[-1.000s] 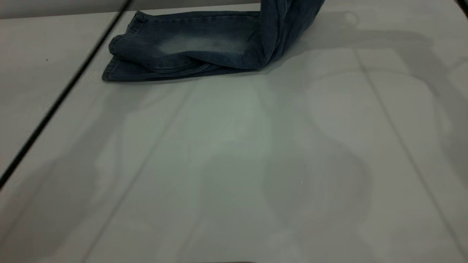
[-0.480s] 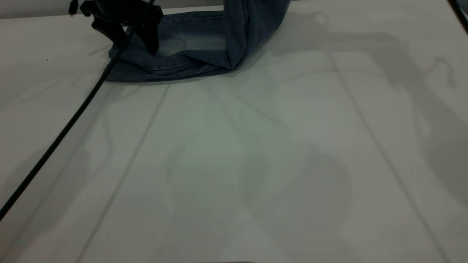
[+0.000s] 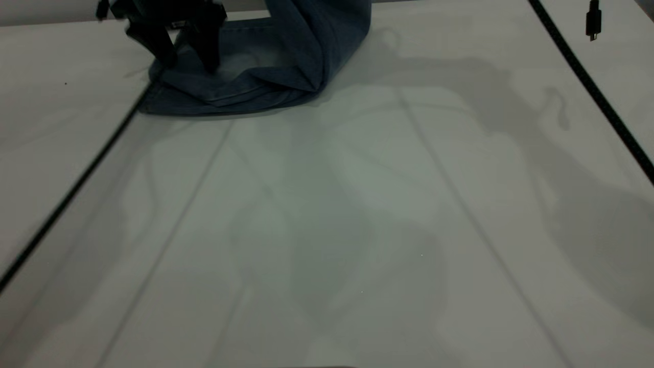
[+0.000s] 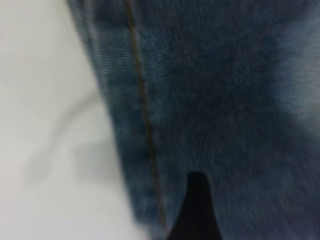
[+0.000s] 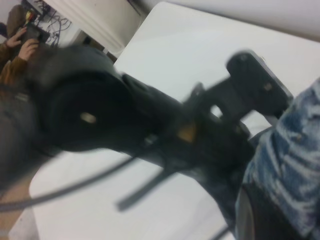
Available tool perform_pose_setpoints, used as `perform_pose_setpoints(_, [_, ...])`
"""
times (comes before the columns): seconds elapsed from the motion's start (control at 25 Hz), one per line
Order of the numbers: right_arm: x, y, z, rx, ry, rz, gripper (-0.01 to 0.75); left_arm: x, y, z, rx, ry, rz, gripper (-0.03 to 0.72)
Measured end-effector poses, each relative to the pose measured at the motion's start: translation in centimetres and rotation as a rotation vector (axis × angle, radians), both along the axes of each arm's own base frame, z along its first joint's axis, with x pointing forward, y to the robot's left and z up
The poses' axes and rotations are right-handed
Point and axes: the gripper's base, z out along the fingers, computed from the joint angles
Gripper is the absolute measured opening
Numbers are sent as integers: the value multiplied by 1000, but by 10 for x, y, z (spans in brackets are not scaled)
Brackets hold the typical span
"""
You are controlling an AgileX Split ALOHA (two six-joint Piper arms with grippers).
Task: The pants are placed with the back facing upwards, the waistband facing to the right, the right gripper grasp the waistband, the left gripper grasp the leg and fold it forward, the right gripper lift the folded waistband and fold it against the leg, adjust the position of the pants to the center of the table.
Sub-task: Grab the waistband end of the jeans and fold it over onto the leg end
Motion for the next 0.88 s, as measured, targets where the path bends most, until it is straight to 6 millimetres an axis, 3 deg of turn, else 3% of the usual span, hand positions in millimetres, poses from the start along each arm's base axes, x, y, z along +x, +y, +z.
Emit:
perform_pose_setpoints(0.24, [4,17,-31,-17,-48,-5,71,5,15,101,111,-188,34,557])
perform_pose_setpoints(0.4, [4,31,-66,17,-31,8,71,7,18,142,115,-323,47,557])
perform_pose_setpoints(0.56, [2,48,-92,100,-21,13,73,6,17,158,96,-376,59,557])
perform_pose_setpoints(0.68, [-3,62,-105,168,0,15,99,6,15,159,69,-375,60,557])
perform_pose_setpoints(0.76, [-6,70,-111,210,35,14,162,5,14,159,50,-372,59,557])
perform_pose_setpoints(0.88, [-12,77,-117,249,104,23,351,5,12,159,33,-369,57,557])
